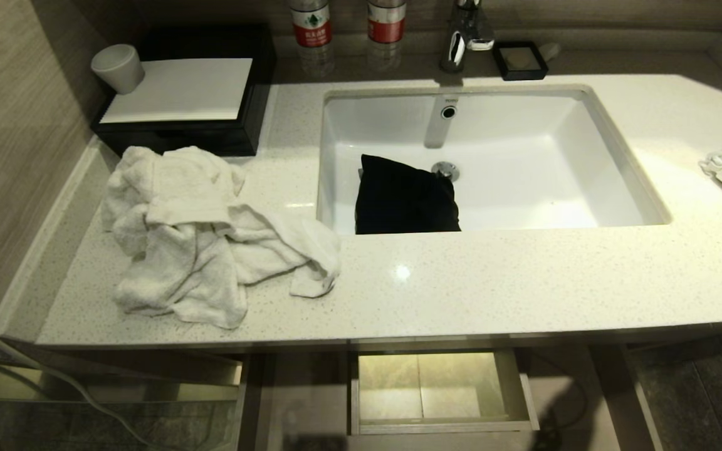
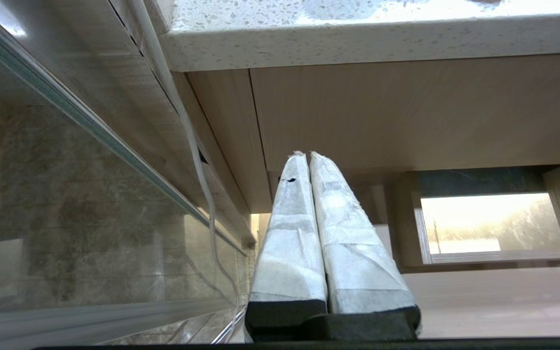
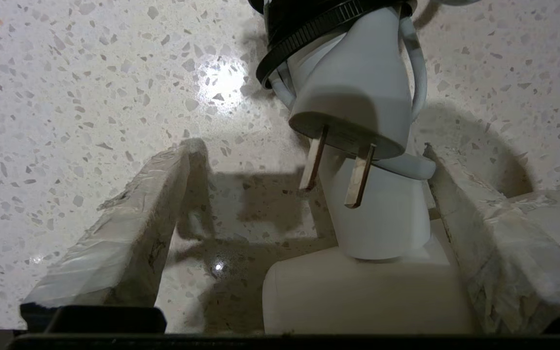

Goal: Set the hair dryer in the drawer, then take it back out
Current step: Pick up the hairdryer

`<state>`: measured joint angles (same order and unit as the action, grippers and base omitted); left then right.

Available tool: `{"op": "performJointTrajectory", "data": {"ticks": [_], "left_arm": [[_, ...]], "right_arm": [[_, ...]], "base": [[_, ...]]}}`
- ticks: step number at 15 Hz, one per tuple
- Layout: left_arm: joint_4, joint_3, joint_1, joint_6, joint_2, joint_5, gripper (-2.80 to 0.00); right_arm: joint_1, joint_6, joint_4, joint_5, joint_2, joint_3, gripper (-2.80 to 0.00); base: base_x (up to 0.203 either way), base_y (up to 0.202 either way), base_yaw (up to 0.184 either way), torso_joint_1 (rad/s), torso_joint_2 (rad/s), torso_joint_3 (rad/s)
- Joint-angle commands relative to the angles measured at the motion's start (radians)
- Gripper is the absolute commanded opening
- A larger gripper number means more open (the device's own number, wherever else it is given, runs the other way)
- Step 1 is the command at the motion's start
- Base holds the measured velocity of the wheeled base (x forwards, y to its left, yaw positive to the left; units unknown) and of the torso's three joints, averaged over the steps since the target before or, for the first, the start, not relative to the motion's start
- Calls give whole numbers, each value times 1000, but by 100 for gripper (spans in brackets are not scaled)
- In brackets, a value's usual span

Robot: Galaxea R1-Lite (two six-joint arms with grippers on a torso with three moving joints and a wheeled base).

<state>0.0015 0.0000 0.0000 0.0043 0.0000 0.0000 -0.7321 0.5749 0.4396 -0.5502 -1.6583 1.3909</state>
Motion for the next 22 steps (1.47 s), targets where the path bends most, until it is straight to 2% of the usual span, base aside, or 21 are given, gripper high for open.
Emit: {"op": "performJointTrajectory", "data": {"ticks": [1, 5, 7, 13, 14, 22], "left_arm": [[0, 1, 0, 0, -2, 0, -280], [0, 2, 0, 0, 0, 0, -280], [0, 2, 0, 0, 0, 0, -280], [0, 2, 0, 0, 0, 0, -280], [0, 2, 0, 0, 0, 0, -280], [0, 1, 0, 0, 0, 0, -280]], "right_arm": [[-1, 7, 3, 1, 5, -7, 0], [2, 19, 23, -4, 9, -11, 0], [2, 63, 26, -12, 2, -13, 0], [2, 67, 25, -26, -12, -3, 0], [2, 69, 18, -27, -14, -3, -280], [7, 68, 27, -24, 1, -4, -280]], "base": [[0, 0, 0, 0, 0, 0], [0, 0, 0, 0, 0, 0], [0, 0, 0, 0, 0, 0], [0, 0, 0, 0, 0, 0], [0, 0, 0, 0, 0, 0], [0, 0, 0, 0, 0, 0]]}}
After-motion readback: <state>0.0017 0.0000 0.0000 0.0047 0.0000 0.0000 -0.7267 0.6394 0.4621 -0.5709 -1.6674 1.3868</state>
